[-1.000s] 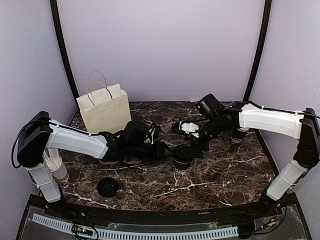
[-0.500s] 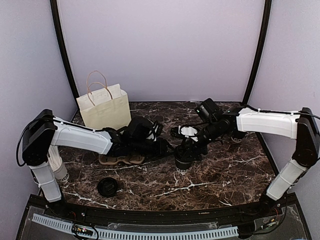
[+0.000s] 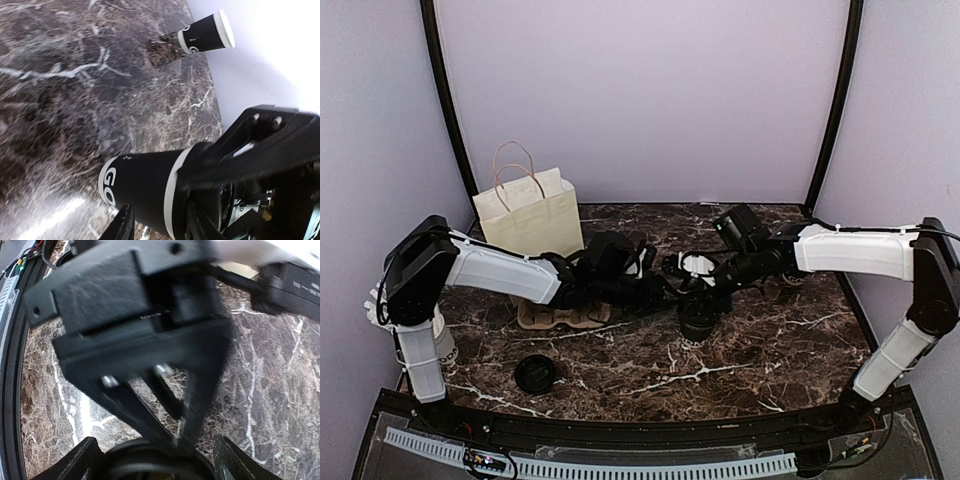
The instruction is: Pack the takeout coffee
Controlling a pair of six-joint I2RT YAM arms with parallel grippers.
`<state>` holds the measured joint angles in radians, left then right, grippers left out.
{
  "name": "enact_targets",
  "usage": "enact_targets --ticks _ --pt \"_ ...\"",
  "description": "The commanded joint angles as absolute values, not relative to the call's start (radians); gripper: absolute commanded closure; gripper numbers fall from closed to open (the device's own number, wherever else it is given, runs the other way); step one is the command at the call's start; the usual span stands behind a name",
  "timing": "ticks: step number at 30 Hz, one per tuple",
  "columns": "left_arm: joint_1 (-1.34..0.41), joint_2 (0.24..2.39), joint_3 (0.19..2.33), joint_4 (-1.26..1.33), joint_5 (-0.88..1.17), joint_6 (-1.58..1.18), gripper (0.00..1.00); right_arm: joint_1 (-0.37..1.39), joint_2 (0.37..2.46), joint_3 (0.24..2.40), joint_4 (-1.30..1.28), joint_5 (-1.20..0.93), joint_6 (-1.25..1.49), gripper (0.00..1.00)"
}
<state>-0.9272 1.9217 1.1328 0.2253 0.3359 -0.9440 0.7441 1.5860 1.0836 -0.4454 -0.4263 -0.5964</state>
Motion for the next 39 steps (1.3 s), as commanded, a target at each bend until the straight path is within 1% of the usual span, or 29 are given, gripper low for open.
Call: enact_targets --ticks 1,4,10,16,23,30,39 --pt "-0.956 2.186 1.004 -0.196 0.323 -0.907 0.63 0.767 1.66 1.01 -0.556 -0.383 -0.613 0.2" --pt "-0.959 2.148 1.008 -0.188 0.304 -0.889 0.62 0.765 1.635 1.029 -0.571 -0.401 -0.603 0.2" --pt "-0.965 1.953 1.075 -0.213 0.162 -0.812 0.6 0.765 1.587 1.078 -0.609 -0.42 -0.577 0.19" --pt "-0.969 1.774 1.188 -0.171 0.12 -0.748 0.59 0.752 1.522 1.097 -0.647 -0.429 -0.563 0.17" --pt "-0.97 1.76 1.282 -0.163 0.113 -0.712 0.58 0.708 1.416 1.123 -0.69 -0.496 -0.554 0.14" --pt "-0.978 1.764 1.272 -0.115 0.151 -0.718 0.58 0.681 1.394 1.1 -0.69 -0.502 -0.554 0.14" --pt "-1.028 1.758 1.278 -0.054 0.164 -0.635 0.53 0.627 1.328 1.065 -0.719 -0.511 -0.561 0.14"
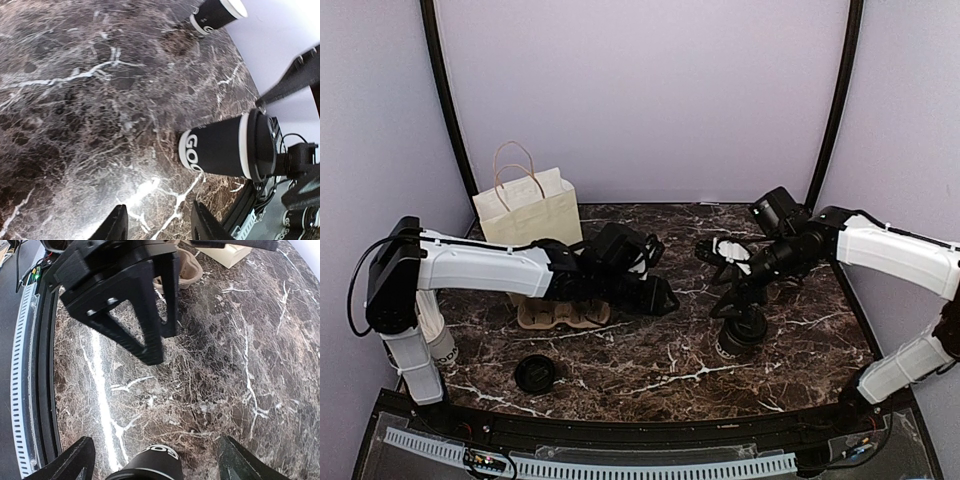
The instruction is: Pack the takeout coffee
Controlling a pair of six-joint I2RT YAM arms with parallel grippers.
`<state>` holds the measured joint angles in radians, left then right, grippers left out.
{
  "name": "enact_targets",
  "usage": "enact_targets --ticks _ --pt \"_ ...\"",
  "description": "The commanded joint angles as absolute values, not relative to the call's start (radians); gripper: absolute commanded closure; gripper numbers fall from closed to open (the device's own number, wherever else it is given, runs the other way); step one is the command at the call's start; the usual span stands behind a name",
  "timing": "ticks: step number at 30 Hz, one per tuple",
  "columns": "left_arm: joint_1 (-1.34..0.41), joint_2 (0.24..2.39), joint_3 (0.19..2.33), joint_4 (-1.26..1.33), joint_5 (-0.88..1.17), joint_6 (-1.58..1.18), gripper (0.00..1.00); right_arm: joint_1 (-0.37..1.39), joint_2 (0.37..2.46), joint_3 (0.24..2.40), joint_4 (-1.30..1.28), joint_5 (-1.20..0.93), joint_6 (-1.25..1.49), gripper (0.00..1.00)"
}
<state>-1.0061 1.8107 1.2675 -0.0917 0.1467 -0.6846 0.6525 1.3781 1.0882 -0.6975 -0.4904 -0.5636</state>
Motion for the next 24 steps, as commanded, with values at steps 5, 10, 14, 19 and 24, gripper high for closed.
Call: enact_targets --ticks 5,10,14,19,24 --pt "-1.04 1.764 1.278 -0.051 0.159 -0.622 0.53 0.6 1.278 1.061 -0.8 -0.512 -0.604 0.13" --pt "-1.041 1.751 1.266 -0.064 0.143 -0.614 0.51 0.598 1.182 1.001 -0.833 -0.453 -0.659 0.06" --pt "-1.046 1.731 1.245 -0.043 0.152 -0.601 0.42 0.598 1.162 0.952 -0.819 -0.338 -0.681 0.04" --pt "-1.051 1.708 1.23 -0.03 0.155 -0.601 0.33 0.598 1.204 0.892 -0.796 -0.265 -0.716 0.04" --pt "-1.051 1.685 1.197 -0.008 0.154 -0.607 0.35 0.609 1.255 0.876 -0.724 -0.268 -0.691 0.07"
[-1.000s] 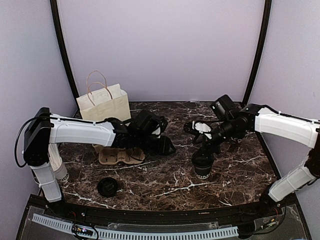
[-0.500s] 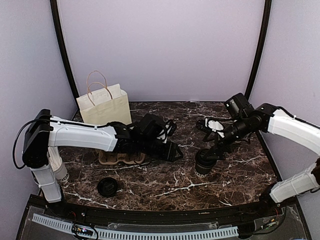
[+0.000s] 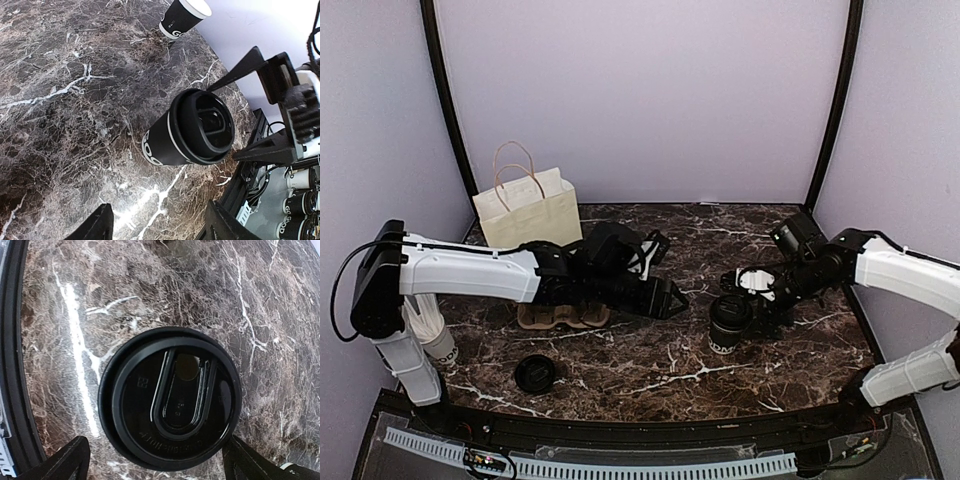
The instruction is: Pack the takeout coffee
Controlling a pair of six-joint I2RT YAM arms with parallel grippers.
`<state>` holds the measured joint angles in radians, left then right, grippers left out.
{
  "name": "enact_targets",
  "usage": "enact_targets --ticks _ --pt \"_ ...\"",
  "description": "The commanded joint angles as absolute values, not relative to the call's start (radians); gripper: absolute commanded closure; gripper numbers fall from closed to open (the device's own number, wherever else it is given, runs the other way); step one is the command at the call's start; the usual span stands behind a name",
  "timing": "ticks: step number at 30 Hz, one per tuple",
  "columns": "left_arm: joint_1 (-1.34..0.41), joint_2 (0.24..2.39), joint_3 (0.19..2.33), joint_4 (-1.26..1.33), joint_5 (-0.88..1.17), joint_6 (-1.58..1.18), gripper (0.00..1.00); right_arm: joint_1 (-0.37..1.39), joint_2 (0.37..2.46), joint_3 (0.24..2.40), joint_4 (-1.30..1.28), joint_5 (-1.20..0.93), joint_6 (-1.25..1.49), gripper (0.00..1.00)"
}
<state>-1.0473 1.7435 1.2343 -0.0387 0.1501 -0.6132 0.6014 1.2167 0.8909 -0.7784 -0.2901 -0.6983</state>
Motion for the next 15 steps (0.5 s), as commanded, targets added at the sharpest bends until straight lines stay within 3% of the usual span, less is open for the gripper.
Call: enact_targets --ticks 1,15 --pt "-1.051 1.68 1.189 -0.007 0.153 -0.607 0.35 0.615 1.268 0.876 -0.714 -0.274 -0.686 0.08" --pt "-1.051 1.648 1.124 0.033 0.158 -0.621 0.37 0.788 1.389 0.948 -0.64 -0.295 -0.633 0.17"
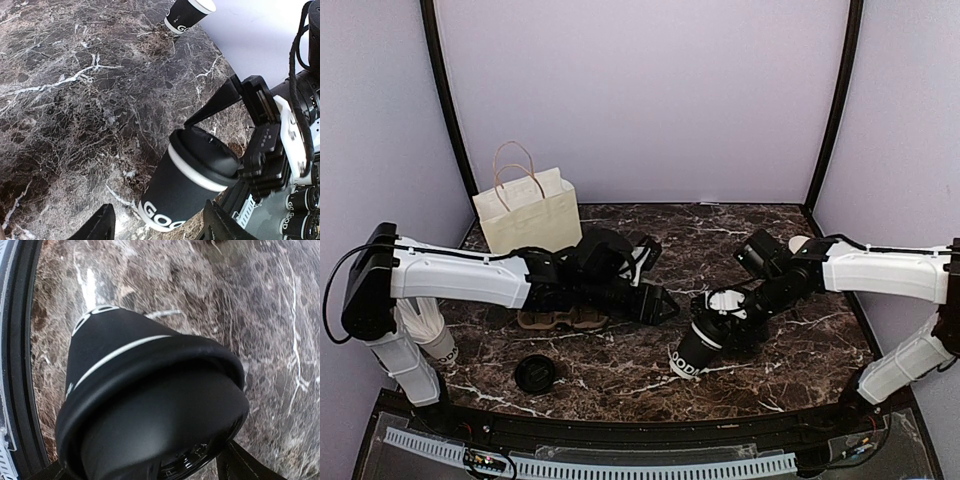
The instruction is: Pack the takeout coffee
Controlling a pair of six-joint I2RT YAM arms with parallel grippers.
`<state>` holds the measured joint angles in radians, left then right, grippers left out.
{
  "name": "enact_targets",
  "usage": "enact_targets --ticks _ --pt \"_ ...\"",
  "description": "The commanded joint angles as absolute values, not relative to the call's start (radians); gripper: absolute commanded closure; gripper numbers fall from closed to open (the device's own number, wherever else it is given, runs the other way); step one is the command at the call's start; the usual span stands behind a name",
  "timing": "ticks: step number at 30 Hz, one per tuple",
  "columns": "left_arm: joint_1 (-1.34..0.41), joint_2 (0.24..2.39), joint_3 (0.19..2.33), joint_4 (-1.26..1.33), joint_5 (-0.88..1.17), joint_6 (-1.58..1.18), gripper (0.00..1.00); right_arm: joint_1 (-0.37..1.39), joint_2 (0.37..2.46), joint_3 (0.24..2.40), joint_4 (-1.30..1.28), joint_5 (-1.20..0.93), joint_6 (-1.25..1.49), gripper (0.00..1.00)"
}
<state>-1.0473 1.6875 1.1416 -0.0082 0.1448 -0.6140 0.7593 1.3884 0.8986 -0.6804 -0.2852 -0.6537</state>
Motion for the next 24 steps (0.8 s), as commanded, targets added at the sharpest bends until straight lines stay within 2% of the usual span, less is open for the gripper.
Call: enact_targets --ticks 1,8,15,24 --pt "-1.051 1.659 1.123 0.034 0.178 -0.627 0.37 0.792 1.391 0.951 -0.639 -0.297 -0.633 0.18" --pt "-1.093 1.636 0.999 0.142 0.225 -0.658 0.38 0.805 1.395 0.953 -0.632 -0.3 -0.631 0.2" --pt "-1.143 1.553 0.834 0.209 0.173 -0.665 0.36 0.837 1.362 0.965 -0.637 -0.302 -0.614 0.21" --pt "-1.143 1.504 0.754 0.2 0.084 -0.712 0.37 0.895 1.392 1.028 -0.68 -0.312 -0.603 0.22"
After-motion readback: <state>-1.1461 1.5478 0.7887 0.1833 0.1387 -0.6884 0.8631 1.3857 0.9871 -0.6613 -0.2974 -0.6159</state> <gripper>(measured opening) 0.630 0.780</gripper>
